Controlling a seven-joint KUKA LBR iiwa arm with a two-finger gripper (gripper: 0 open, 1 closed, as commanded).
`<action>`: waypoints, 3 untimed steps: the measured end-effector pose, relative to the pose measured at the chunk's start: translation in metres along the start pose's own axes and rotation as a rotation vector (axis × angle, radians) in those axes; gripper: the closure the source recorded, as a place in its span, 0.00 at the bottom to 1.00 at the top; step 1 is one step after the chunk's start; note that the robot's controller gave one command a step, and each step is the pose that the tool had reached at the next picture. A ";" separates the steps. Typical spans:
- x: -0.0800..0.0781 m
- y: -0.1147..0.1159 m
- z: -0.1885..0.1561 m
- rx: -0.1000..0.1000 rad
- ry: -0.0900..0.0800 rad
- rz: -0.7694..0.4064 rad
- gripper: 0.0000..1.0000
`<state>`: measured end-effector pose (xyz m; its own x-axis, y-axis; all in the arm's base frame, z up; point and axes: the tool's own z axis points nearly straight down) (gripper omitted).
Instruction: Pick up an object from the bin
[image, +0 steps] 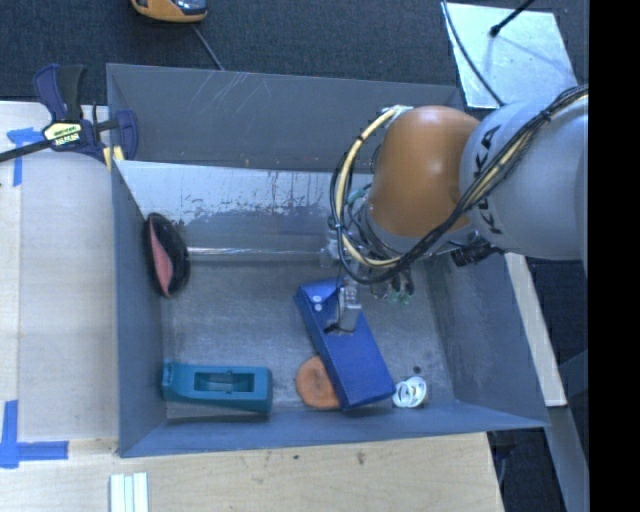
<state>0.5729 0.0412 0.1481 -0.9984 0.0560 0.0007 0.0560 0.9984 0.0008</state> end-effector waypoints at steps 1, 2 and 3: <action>-0.001 -0.004 0.001 0.001 -0.001 -0.016 0.00; 0.015 0.012 0.009 0.002 0.001 -0.031 0.00; -0.013 -0.007 0.036 0.000 -0.008 0.117 1.00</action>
Offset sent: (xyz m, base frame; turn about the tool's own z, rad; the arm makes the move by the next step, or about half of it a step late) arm -0.0237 0.0266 -0.0038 -0.0403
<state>0.5859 0.0339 0.1124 -0.9850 0.1722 -0.0075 0.1722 0.9851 0.0008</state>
